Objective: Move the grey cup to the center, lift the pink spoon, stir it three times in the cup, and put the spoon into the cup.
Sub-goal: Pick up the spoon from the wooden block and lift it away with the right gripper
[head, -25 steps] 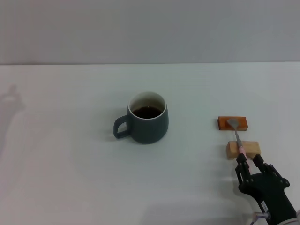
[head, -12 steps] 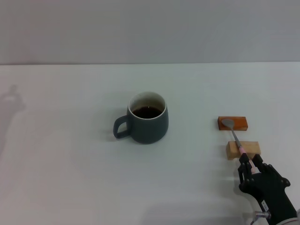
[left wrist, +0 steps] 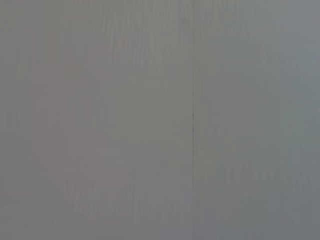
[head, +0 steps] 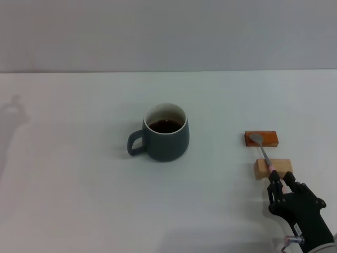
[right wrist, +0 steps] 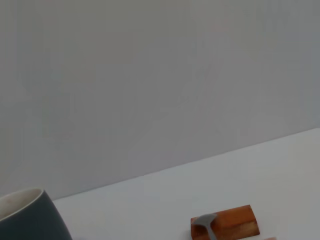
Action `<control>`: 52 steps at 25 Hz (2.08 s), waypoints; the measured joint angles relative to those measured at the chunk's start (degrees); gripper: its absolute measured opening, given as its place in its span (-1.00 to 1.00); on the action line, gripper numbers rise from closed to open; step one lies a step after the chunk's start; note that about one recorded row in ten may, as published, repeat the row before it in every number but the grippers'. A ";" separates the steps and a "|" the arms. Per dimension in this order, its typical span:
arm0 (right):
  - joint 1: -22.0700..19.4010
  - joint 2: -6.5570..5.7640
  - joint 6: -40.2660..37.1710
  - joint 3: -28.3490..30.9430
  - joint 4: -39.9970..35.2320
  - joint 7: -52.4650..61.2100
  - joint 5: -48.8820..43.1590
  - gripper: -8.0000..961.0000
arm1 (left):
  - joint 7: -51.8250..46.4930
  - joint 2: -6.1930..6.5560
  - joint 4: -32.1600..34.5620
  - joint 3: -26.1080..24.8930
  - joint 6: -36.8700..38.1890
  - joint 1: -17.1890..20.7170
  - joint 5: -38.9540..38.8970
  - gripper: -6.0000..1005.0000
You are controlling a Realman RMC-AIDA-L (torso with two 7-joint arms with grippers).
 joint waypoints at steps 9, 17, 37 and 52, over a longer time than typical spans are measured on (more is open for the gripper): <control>0.79 -0.07 1.89 0.97 -0.22 0.15 0.01 -0.38 | 0.00 -0.07 0.92 0.00 0.00 0.18 0.00 -0.99; 0.89 -0.09 2.07 1.43 -0.26 0.22 0.01 -0.38 | 0.00 -0.09 1.14 0.01 0.00 0.22 0.00 -0.99; 1.18 -0.17 2.32 1.89 -0.34 0.87 0.00 -0.53 | 0.00 -0.27 1.23 0.00 -0.10 -0.19 0.00 -0.99; 1.45 -0.17 3.51 2.38 -0.08 1.32 -0.04 -0.72 | 0.00 -0.26 1.32 0.00 0.09 0.12 0.00 -0.99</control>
